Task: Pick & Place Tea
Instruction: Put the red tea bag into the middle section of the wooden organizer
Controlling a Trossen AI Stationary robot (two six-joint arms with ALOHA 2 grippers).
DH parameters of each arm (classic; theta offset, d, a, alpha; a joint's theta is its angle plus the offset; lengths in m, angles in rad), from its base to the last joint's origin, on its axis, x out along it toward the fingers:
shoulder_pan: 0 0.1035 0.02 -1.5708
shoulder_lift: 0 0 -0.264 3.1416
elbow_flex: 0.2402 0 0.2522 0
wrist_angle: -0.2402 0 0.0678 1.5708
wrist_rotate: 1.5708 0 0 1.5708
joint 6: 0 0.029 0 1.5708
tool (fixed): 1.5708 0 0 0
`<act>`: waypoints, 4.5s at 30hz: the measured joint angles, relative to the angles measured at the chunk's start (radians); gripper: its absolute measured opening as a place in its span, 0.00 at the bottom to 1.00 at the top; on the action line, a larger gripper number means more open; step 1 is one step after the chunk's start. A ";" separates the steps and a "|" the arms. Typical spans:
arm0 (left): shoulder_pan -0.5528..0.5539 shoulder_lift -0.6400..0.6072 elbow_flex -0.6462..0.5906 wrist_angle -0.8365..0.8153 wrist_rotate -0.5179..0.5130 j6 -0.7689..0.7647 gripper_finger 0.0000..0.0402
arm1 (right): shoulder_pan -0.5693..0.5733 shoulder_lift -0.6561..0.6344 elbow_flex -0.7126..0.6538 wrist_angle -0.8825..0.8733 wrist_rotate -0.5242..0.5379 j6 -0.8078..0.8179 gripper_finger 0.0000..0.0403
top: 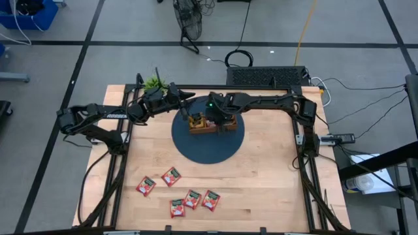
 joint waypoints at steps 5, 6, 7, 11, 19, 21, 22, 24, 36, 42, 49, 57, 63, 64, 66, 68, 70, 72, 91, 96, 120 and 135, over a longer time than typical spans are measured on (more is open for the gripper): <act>0.000 0.000 0.000 0.000 0.000 0.008 0.29 | 0.000 0.000 -0.045 0.071 -0.031 -0.011 0.00; 0.000 0.000 0.000 0.000 0.000 0.010 0.29 | 0.000 0.000 -0.050 0.078 -0.031 -0.017 0.00; 0.000 0.000 0.000 0.000 0.000 0.010 0.29 | 0.000 0.003 -0.054 0.086 -0.031 -0.018 0.00; 0.000 0.000 0.000 0.000 0.000 0.010 0.29 | 0.000 0.035 -0.055 0.099 -0.031 -0.020 0.00; 0.000 0.000 0.000 -0.002 0.000 0.010 0.29 | 0.025 0.058 -0.055 0.097 -0.026 -0.051 0.00; 0.000 0.000 0.000 -0.002 0.001 0.010 0.29 | 0.029 0.058 -0.055 0.083 -0.016 -0.065 0.00; 0.000 0.000 0.000 -0.001 0.001 0.010 0.29 | 0.032 0.062 -0.055 0.083 -0.001 -0.070 0.00; 0.000 0.000 0.000 -0.002 0.001 0.010 0.29 | 0.034 0.069 -0.055 0.083 0.027 -0.073 0.00; 0.000 0.000 0.000 -0.002 -0.003 -0.001 0.29 | 0.091 0.103 -0.054 0.101 0.264 -0.080 0.00; 0.000 0.000 0.000 -0.002 -0.002 -0.001 0.29 | 0.129 0.098 -0.055 0.138 0.388 -0.091 0.00; 0.000 0.000 0.000 -0.009 -0.002 0.000 0.29 | 0.146 0.098 -0.055 0.188 0.482 -0.091 0.00; 0.000 0.000 0.000 -0.017 -0.002 0.000 0.29 | 0.146 0.097 -0.055 0.205 0.559 -0.103 0.00; 0.000 0.000 0.000 -0.023 -0.001 0.000 0.29 | 0.146 0.097 -0.055 0.212 0.577 -0.112 0.00; 0.000 0.000 0.000 -0.023 -0.001 0.000 0.29 | 0.146 0.097 -0.055 0.212 0.577 -0.109 0.00; 0.000 0.000 0.000 -0.023 -0.001 0.000 0.29 | 0.146 0.096 -0.055 0.212 0.577 -0.109 0.00; 0.000 0.000 0.000 -0.023 -0.001 0.000 0.29 | 0.147 0.092 -0.055 0.209 0.577 -0.109 0.00; 0.000 0.000 0.000 -0.023 -0.001 0.000 0.29 | 0.151 0.089 -0.055 0.211 0.577 -0.108 0.00; 0.000 0.000 0.000 -0.023 -0.001 0.000 0.29 | 0.156 0.089 -0.055 0.210 0.577 -0.107 0.00; 0.000 0.000 0.000 -0.022 -0.001 0.007 0.29 | 0.237 -0.025 -0.055 0.117 0.675 -0.031 0.00; -0.001 0.000 0.000 -0.043 0.021 0.010 0.29 | 0.297 -0.166 -0.076 -0.008 0.517 0.196 0.00; -0.977 0.182 0.654 -1.706 -0.635 -0.628 0.37 | 0.590 -1.023 -1.145 1.053 0.383 0.394 0.00; -1.210 0.434 0.741 -2.049 -0.008 -1.447 0.51 | 0.698 -1.090 -1.271 1.375 0.383 0.228 0.00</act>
